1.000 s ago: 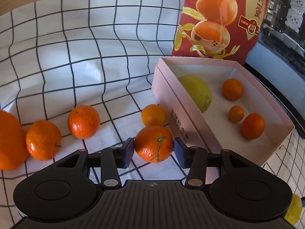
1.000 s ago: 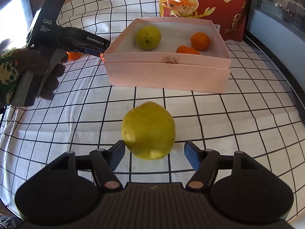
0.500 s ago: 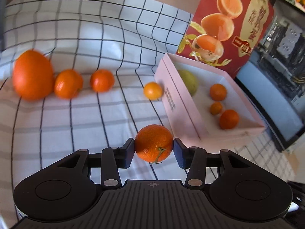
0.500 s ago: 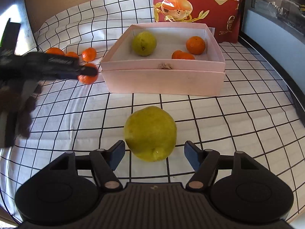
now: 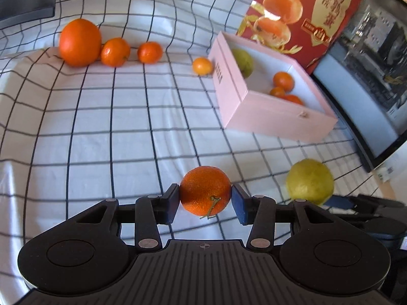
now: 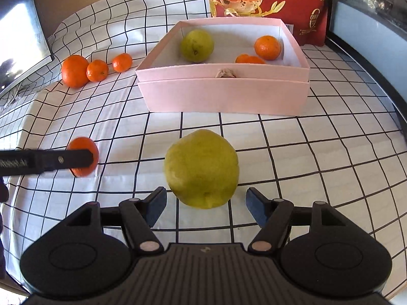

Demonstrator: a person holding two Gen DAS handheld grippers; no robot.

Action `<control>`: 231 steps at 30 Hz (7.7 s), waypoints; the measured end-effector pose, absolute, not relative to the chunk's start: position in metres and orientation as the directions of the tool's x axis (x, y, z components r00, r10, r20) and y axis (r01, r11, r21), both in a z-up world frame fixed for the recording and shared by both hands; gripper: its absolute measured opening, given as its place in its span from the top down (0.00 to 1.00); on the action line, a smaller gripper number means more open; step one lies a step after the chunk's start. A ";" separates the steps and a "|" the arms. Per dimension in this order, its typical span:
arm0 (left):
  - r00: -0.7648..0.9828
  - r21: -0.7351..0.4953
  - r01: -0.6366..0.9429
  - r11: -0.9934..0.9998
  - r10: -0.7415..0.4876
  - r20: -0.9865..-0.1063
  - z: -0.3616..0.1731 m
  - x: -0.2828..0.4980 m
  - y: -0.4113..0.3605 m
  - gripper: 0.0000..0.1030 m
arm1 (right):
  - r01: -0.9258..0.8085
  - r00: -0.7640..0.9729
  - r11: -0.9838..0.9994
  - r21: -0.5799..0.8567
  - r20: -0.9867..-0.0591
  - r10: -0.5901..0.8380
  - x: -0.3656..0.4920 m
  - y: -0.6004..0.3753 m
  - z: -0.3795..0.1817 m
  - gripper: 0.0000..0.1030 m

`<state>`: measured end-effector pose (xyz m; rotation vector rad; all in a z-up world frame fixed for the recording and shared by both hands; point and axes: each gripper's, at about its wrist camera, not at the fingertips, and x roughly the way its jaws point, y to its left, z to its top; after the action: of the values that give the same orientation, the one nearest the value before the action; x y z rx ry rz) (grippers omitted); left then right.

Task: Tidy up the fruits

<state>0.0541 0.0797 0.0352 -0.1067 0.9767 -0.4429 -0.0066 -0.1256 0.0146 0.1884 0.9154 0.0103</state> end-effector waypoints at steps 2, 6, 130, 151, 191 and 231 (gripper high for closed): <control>0.465 -0.287 0.324 0.901 -0.416 -0.782 0.033 0.050 0.079 0.52 | 0.064 0.616 0.985 0.161 -0.783 0.088 -0.008 -0.124 0.016 0.32; 0.471 -0.262 0.338 0.904 -0.403 -0.784 0.032 0.044 0.075 0.52 | 0.059 0.636 0.989 0.138 -0.769 0.069 -0.011 -0.123 0.019 0.32; 0.526 -0.341 0.540 0.770 -0.624 -0.578 0.122 0.171 -0.020 0.51 | 0.189 0.682 0.969 0.159 -0.731 -0.013 -0.029 -0.197 0.068 0.60; 0.465 -0.365 0.282 0.887 -0.459 -0.757 0.033 0.036 0.105 0.51 | -0.008 0.722 0.995 0.103 -0.688 0.077 0.129 -0.203 0.124 0.59; 0.645 -0.265 -0.033 0.964 -0.182 -0.742 0.042 0.053 0.209 0.52 | -0.587 0.581 0.770 -0.251 -0.793 0.184 0.236 0.092 0.055 0.45; 0.487 -0.349 0.438 0.829 -0.545 -0.683 0.042 0.127 0.074 0.52 | -0.214 0.600 0.974 0.077 -0.776 0.194 0.017 -0.063 0.052 0.48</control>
<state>0.1275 0.0742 0.0423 -0.1343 0.8777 -0.5994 0.0166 -0.0633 0.0521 -0.0247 0.8967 0.2366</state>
